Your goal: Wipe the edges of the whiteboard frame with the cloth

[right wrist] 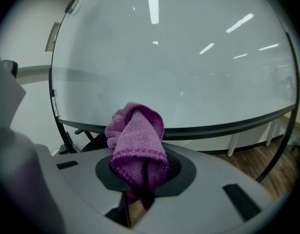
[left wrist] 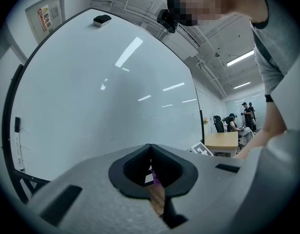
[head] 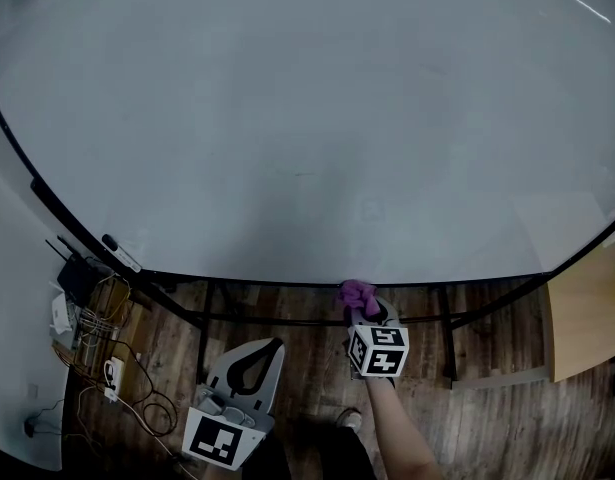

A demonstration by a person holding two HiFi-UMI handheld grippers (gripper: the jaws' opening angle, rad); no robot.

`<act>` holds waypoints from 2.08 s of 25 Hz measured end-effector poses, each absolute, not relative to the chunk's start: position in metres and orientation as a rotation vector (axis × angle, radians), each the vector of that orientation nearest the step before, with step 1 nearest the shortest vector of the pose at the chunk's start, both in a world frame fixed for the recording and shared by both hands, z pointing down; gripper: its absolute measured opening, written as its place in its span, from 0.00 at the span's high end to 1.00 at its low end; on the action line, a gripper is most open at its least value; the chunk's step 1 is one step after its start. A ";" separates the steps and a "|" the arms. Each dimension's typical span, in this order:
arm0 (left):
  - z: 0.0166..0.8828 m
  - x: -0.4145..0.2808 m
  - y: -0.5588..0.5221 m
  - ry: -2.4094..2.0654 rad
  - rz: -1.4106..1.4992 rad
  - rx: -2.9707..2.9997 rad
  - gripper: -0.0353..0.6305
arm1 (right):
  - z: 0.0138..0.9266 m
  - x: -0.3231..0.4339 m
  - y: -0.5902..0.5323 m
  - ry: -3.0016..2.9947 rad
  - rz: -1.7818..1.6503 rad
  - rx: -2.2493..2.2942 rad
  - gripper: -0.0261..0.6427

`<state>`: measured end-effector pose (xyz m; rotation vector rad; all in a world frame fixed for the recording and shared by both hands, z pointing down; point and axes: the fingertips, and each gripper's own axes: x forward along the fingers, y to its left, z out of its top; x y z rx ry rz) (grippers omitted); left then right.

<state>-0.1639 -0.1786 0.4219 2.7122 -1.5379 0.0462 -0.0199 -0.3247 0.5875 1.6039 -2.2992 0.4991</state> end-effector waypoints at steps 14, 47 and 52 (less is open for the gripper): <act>0.420 -0.091 -0.199 -1.490 0.043 2.756 0.92 | 0.590 0.061 -0.332 -2.262 0.483 1.637 0.84; 0.407 -0.037 -0.193 -1.479 0.042 2.772 0.92 | 0.590 0.140 -0.338 -2.185 0.530 1.690 0.84; 0.407 -0.048 -0.191 -1.415 0.040 2.807 0.92 | 0.590 0.141 -0.338 -2.149 0.540 1.732 0.84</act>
